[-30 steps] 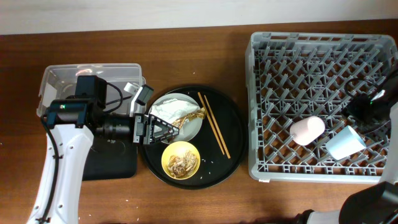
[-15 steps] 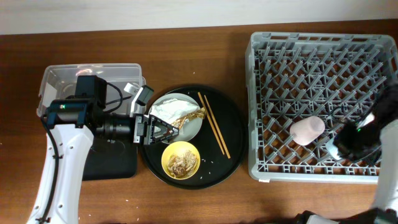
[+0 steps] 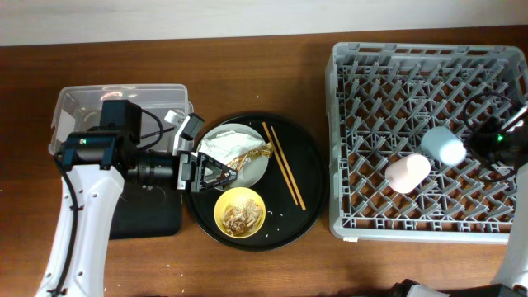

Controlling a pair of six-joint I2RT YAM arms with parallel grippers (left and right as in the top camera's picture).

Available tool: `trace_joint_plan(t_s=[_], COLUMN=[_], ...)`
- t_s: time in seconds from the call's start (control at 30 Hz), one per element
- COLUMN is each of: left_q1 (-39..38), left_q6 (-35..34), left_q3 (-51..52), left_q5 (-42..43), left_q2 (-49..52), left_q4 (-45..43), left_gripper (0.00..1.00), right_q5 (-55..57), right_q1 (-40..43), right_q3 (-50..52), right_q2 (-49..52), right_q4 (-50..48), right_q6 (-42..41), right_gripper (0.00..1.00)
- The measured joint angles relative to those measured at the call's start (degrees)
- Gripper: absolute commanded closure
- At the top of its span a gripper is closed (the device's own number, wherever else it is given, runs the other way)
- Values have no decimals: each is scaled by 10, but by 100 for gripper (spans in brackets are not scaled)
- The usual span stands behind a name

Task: Sort waste into correct bins and load items into the dishwasher rack
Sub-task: 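Place the blue cup upside down in the rack with the right gripper, then grasp the yellow bowl with the left gripper and move it left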

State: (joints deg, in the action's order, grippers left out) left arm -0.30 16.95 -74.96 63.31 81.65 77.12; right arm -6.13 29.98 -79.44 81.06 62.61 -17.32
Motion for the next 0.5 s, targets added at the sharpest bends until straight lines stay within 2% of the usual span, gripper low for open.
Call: trace_joint_plan(t_s=[0.2, 0.33, 0.43, 0.5], left_q1=[0, -2, -27, -64], left_q6=[0, 0, -2, -31], left_q3=[0, 0, 0, 0], left_q5=[0, -4, -56, -135], left_q2=[0, 0, 0, 0], left_q4=[0, 7, 13, -4], left_gripper=[13, 13, 13, 15], right_q5=[-22, -130, -219, -249], right_q1=[-1, -15, -44, -79], right_q3=[0, 0, -1, -2], right_q2=[0, -16, -138, -226], right_q4=[64, 108, 132, 144], right_q6=[10, 83, 142, 154], right_gripper=[71, 59, 35, 27])
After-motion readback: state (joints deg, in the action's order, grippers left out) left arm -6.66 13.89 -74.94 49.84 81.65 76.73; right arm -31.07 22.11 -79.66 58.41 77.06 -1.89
